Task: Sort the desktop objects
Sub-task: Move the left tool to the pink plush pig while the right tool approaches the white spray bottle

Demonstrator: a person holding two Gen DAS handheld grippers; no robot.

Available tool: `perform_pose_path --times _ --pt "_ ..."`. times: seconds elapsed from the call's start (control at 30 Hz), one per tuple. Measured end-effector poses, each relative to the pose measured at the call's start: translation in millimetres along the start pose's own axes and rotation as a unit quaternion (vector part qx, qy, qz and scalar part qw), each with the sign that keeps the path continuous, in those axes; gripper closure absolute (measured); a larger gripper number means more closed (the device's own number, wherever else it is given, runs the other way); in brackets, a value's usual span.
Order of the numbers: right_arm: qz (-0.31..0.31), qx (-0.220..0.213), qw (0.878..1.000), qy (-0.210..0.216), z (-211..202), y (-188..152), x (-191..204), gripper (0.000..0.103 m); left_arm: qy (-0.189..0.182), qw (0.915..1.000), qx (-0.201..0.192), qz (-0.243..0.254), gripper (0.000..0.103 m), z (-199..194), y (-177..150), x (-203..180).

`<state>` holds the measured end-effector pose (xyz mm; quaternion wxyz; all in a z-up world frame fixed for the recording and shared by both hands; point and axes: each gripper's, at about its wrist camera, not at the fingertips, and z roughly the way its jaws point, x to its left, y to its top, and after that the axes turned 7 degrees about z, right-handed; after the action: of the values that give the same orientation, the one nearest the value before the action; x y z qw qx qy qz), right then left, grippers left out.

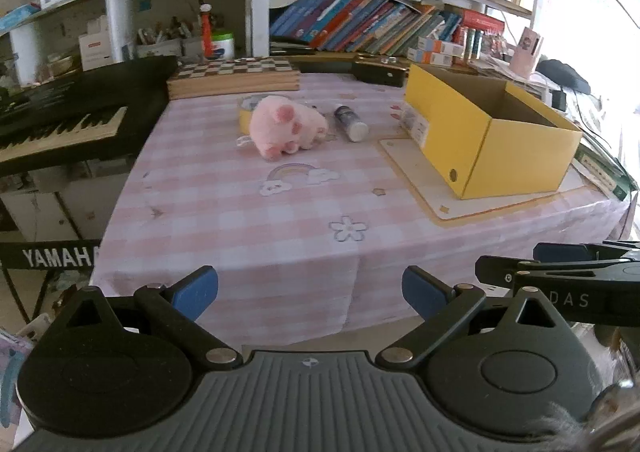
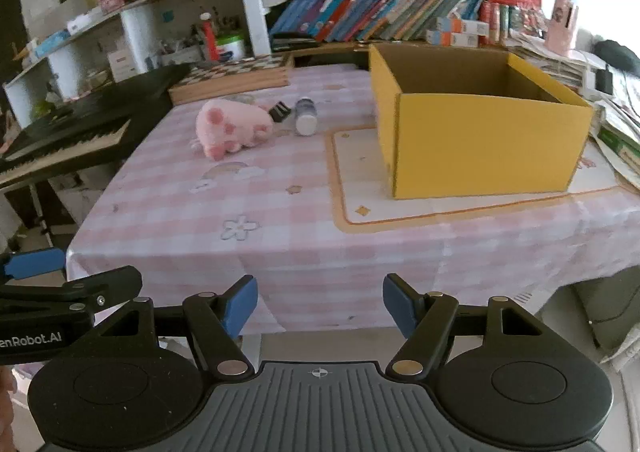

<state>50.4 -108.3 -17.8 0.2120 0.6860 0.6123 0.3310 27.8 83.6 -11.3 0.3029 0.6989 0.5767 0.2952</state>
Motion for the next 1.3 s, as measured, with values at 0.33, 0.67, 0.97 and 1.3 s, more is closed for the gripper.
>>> perform_pose_path --times 0.33,0.67,0.97,1.3 --pt "-0.026 0.000 1.000 0.017 3.5 3.0 25.6 0.032 0.021 0.9996 -0.009 -0.015 0.004 -6.7 -3.1 21.1" --pt "-0.053 0.010 0.998 0.037 23.3 12.2 40.9 0.032 0.033 0.9990 -0.004 -0.029 0.004 7.5 2.5 30.6" --pt "-0.061 0.013 0.997 0.044 56.0 41.6 41.0 0.032 0.041 0.9987 0.000 -0.032 0.004 45.6 30.8 37.8" --pt "-0.081 0.028 0.995 0.050 100.3 79.8 40.8 0.032 0.047 0.9976 0.012 -0.049 0.004 90.8 63.0 46.1"
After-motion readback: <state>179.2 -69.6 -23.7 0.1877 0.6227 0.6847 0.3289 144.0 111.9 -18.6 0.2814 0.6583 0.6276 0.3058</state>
